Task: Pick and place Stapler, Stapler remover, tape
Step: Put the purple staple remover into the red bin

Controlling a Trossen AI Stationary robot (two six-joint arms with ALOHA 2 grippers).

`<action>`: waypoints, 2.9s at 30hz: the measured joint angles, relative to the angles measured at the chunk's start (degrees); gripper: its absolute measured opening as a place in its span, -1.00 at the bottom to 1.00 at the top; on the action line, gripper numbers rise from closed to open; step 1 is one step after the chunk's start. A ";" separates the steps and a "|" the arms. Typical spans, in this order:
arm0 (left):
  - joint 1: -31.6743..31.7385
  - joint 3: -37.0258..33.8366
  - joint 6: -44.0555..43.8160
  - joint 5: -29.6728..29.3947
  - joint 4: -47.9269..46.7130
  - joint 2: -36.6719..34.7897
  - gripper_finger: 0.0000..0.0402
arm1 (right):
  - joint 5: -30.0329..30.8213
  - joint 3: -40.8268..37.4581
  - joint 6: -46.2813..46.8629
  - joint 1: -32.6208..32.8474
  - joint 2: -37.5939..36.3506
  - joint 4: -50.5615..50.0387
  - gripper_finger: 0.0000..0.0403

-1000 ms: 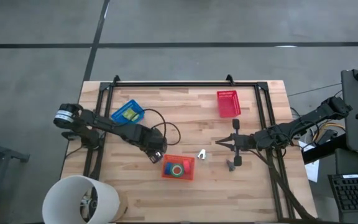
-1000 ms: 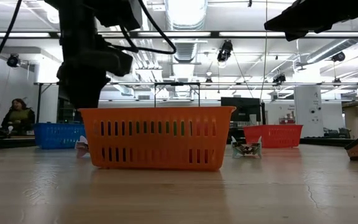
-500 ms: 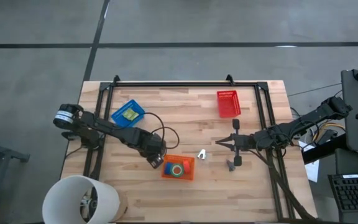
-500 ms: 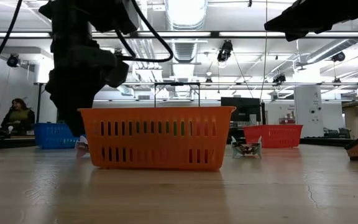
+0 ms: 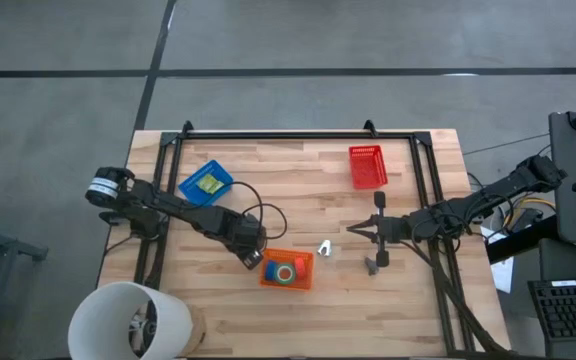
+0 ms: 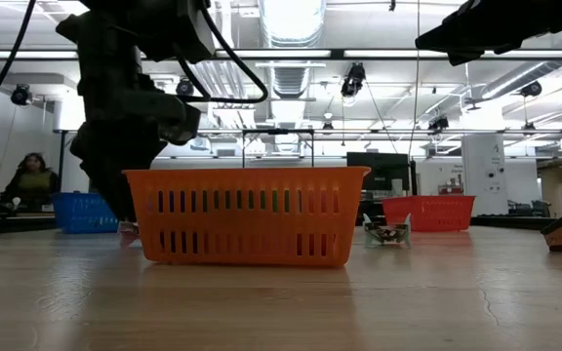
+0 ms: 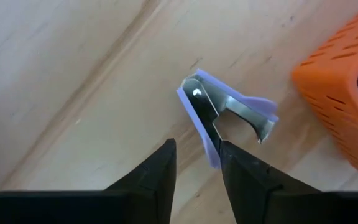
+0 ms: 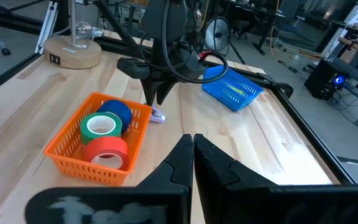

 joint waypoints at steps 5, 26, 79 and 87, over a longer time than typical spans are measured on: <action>-0.01 0.00 0.24 -0.95 0.09 0.00 -0.57 | 0.00 0.00 0.00 0.02 0.00 0.02 -0.96; -0.04 0.02 7.60 -5.97 0.35 -0.02 -0.97 | 0.02 -0.33 -0.06 0.00 0.00 0.02 -0.96; 2.89 5.03 69.70 -8.62 79.38 -3.06 -1.00 | -6.56 3.07 9.53 -1.40 0.00 11.85 -0.37; 2.98 4.02 69.90 -5.85 79.91 -0.62 -0.99 | -6.10 4.84 6.01 -1.49 0.06 16.05 -0.11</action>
